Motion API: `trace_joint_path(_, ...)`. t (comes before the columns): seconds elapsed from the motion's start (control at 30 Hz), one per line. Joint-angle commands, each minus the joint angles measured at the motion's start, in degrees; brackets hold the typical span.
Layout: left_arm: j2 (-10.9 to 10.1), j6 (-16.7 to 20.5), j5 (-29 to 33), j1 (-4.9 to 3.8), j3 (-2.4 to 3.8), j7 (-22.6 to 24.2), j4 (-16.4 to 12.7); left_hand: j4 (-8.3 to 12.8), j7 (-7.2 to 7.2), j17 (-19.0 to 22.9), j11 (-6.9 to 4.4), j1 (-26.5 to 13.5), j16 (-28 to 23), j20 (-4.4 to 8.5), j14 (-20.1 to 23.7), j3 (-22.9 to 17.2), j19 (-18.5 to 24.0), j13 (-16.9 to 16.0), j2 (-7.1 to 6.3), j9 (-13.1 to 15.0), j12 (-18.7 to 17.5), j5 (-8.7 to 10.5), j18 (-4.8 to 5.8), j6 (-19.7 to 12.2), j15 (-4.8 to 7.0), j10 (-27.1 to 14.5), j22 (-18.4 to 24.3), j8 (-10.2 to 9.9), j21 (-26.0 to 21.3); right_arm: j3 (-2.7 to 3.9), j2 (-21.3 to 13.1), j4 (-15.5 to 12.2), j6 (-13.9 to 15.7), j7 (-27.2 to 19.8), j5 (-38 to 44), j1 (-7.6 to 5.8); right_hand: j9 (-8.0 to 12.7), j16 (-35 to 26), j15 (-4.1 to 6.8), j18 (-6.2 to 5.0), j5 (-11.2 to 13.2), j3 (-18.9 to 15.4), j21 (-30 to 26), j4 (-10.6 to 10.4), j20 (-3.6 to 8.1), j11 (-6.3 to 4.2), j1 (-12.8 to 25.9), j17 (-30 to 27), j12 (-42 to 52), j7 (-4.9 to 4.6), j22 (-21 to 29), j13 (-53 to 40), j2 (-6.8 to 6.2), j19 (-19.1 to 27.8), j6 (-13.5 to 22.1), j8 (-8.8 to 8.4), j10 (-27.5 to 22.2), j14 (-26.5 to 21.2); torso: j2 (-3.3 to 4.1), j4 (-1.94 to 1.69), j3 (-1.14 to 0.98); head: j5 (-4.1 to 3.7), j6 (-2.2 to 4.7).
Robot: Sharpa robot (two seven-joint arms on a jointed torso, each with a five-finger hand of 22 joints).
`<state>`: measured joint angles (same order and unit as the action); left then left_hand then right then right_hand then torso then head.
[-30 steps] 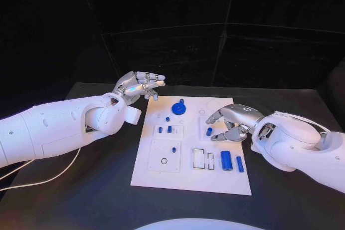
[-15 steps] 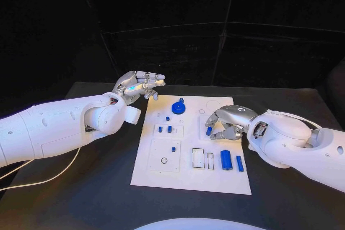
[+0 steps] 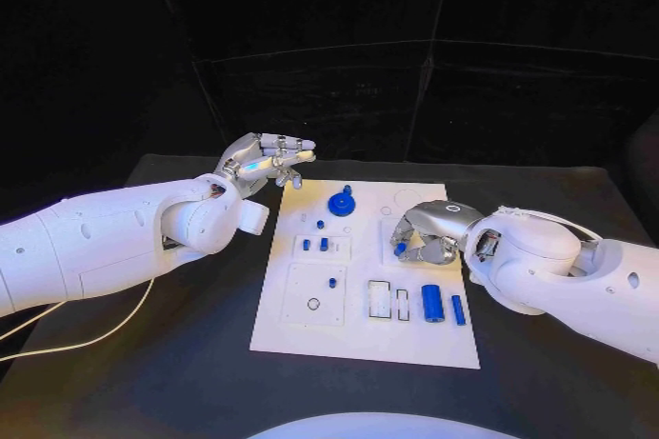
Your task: Assemble the parts on the task board
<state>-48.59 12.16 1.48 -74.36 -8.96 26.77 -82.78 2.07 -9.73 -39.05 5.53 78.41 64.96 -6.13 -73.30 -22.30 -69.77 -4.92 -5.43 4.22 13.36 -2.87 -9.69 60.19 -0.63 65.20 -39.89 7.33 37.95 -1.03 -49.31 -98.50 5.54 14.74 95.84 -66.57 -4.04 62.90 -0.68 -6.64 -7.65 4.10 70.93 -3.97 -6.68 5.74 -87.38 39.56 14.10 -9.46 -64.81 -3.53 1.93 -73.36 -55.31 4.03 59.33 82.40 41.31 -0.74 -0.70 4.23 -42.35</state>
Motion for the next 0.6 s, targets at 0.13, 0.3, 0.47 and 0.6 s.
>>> trace_joint_path(0.13, 0.0, -0.5, 0.1, -0.06, 0.04, 0.3, -0.1, 0.0, -0.01, 0.0, -0.11, -0.5, -0.2, -0.13, 0.4, 0.5, 0.3, -0.1, 0.16, 0.0, 0.3, -0.14, -0.76, -0.4, 0.04, -0.4, 0.1, 0.3, -0.3, 0.03, 0.3, 0.2, -0.7, 1.0, 1.2, -0.08, -0.1, 1.3, 0.21, 1.09, 1.1, 2.1, 1.5, 0.0, 0.02, -0.17, -0.6, 1.9, -1.0, -0.05, -1.9, 0.0, 0.58, -1.3, -1.7, 0.57, 1.8, 0.8, 0.03, 0.05, 0.0, -0.04, -0.06)
trace_joint_path(0.3, 0.0, -0.5, 0.1, -0.06, 0.04, 0.3, -0.1, 0.0, -0.01, 0.1, -0.11, -0.5, -0.3, -0.14, 0.4, 0.5, 0.3, -0.1, 0.22, 0.0, 0.4, -0.14, -0.76, -0.4, 0.04, -0.4, 0.1, 0.3, -0.3, 0.03, 0.5, 0.4, 0.9, 0.8, 1.5, -0.08, 0.0, 2.1, 0.25, 1.3, 2.7, 5.3, 2.5, 0.4, 0.11, -0.21, -1.5, 2.9, -2.3, -0.26, -3.0, 0.0, 0.79, -1.9, -2.8, 0.56, 3.4, 0.9, 0.0, 0.01, 0.01, -0.12, -0.22)
trace_joint_path(0.47, 0.0, -0.5, 0.1, -0.06, 0.04, 0.4, -0.1, -0.1, -0.01, 0.1, -0.1, -0.6, -0.2, -0.15, 0.4, 0.5, 0.3, -0.1, 0.36, 0.0, 0.4, -0.15, -0.76, -0.4, 0.02, -0.4, 0.2, 0.4, -0.4, 0.03, 0.6, 0.2, 4.7, -0.1, 1.7, -0.06, -0.3, 3.6, 0.57, 1.78, 2.8, 8.7, 4.4, 1.0, 0.3, -0.67, -1.8, 5.1, -2.6, 0.12, -5.4, -0.2, 0.69, -3.2, -5.0, 1.32, 6.0, 1.3, -0.03, -0.01, -0.02, -0.14, -0.21)
trace_joint_path(0.6, -0.1, -0.5, 0.1, -0.06, 0.04, 0.5, -0.1, -0.1, -0.01, 0.1, -0.1, -0.6, -0.2, -0.15, 0.4, 0.5, 0.3, -0.1, 0.36, 0.0, 0.4, -0.15, -0.76, -0.4, 0.02, -0.4, 0.2, 0.4, -0.4, 0.04, 0.2, -0.2, 6.9, 0.0, 1.9, -0.06, -0.2, 4.3, 0.72, 1.88, 2.8, 12.2, 5.0, 1.0, 0.53, -0.83, -0.5, 5.8, -3.9, 0.26, -6.1, -0.1, -0.36, -3.4, -5.7, 1.34, 7.4, 1.2, -0.07, 0.0, -0.01, -0.11, -0.31)
